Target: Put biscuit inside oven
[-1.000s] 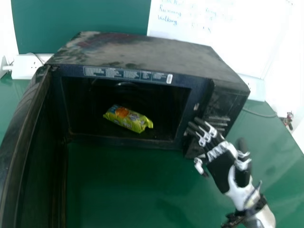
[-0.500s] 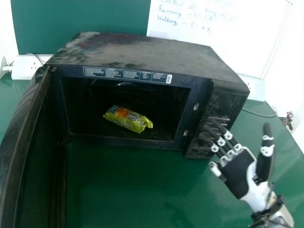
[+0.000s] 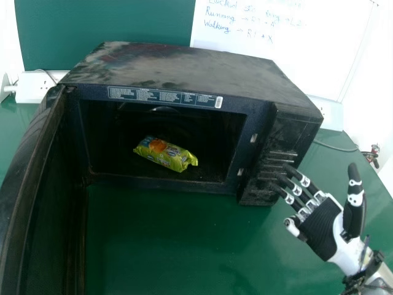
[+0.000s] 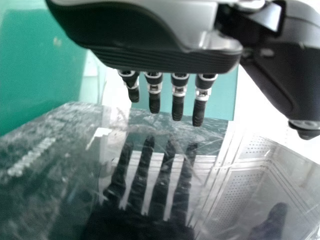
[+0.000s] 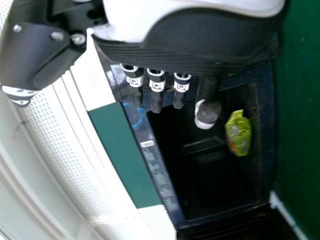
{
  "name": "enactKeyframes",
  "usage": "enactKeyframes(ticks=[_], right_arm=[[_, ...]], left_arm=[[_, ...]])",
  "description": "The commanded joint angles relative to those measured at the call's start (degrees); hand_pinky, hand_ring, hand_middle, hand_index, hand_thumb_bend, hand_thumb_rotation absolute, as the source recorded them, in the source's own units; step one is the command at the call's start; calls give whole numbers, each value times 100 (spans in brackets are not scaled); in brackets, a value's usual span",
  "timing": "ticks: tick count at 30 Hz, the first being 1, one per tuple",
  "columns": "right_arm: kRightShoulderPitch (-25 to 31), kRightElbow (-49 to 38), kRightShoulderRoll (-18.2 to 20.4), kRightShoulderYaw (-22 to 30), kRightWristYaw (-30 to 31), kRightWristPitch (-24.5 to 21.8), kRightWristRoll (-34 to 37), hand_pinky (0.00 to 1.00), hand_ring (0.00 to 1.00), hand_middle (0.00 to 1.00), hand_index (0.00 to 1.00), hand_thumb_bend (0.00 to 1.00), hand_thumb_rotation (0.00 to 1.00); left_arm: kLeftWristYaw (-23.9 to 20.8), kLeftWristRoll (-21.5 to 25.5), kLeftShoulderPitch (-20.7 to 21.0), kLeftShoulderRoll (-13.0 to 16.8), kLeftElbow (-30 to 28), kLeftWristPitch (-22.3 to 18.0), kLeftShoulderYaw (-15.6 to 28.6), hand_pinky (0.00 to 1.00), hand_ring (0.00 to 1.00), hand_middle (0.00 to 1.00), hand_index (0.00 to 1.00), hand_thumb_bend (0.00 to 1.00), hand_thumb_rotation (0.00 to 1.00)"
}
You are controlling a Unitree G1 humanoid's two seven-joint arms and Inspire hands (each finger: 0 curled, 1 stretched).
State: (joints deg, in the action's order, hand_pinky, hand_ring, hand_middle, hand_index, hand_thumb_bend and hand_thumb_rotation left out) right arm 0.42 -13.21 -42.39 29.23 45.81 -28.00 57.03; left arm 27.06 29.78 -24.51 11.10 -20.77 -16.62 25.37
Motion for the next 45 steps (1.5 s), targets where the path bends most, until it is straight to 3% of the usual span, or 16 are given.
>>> enactKeyframes(ticks=[1,8,11,14,15,19,20,22,24,25,28,30,34,38,41,45], right_arm=[[-63,105,-62,148,131,91,-136,0,100,100,100,100,94],[-106,97,8,270,51,60,-307,0,100,100,100,100,92],[-132,120,44,286,63,28,-317,0,100,100,100,100,93],[-142,125,67,286,35,22,-350,0,100,100,100,100,93],[-144,126,70,282,29,41,-382,0,100,100,100,94,92],[-176,133,82,266,34,71,-457,0,100,100,100,95,91],[-183,132,96,265,27,88,-479,0,100,100,100,92,87],[-192,122,127,262,2,116,-530,0,100,100,100,72,81],[-211,126,141,257,3,107,-552,0,100,100,100,68,80],[-216,121,150,255,-1,115,-575,0,100,100,100,67,82],[-224,94,174,247,-9,133,-636,0,100,100,100,88,81],[-228,90,188,235,4,172,-686,0,100,100,100,95,81],[-248,129,205,218,67,238,-747,0,100,100,100,90,83],[-258,130,207,219,63,245,-758,0,100,100,100,93,93],[-259,129,215,222,47,238,-765,0,100,100,100,91,91],[-263,106,218,218,12,271,-839,0,100,100,100,85,95]], left_arm=[[18,-135,-8,-73,109,-218,-43,100,100,100,100,100,100],[78,-492,-108,-316,294,-890,-200,100,100,100,100,100,100],[32,-575,-246,-379,214,-931,-351,100,100,100,100,100,100],[175,-486,-366,-379,277,-1045,-467,100,100,100,100,100,100],[240,-457,-384,-369,329,-1116,-500,100,100,100,100,100,100],[518,-334,-411,-304,447,-1309,-651,100,100,100,100,100,100],[483,-326,-437,-315,375,-1225,-701,100,100,100,100,100,100],[459,-335,-482,-311,277,-1161,-788,99,100,100,100,100,100],[416,-420,-533,-297,208,-1156,-832,99,100,100,100,100,100],[438,-539,-526,-274,248,-1297,-819,100,100,100,100,100,100],[578,-689,-492,-217,447,-1735,-790,100,100,100,100,100,100],[541,-788,-513,-193,471,-1830,-783,99,100,100,100,100,100],[588,-887,-471,-72,626,-2102,-773,98,100,100,100,100,100],[620,-1166,-357,82,929,-2658,-728,99,100,100,100,100,100],[666,-1085,-276,206,1082,-2842,-828,100,100,100,100,100,100],[614,-1341,-131,307,1378,-3313,-766,98,100,100,100,100,100]])
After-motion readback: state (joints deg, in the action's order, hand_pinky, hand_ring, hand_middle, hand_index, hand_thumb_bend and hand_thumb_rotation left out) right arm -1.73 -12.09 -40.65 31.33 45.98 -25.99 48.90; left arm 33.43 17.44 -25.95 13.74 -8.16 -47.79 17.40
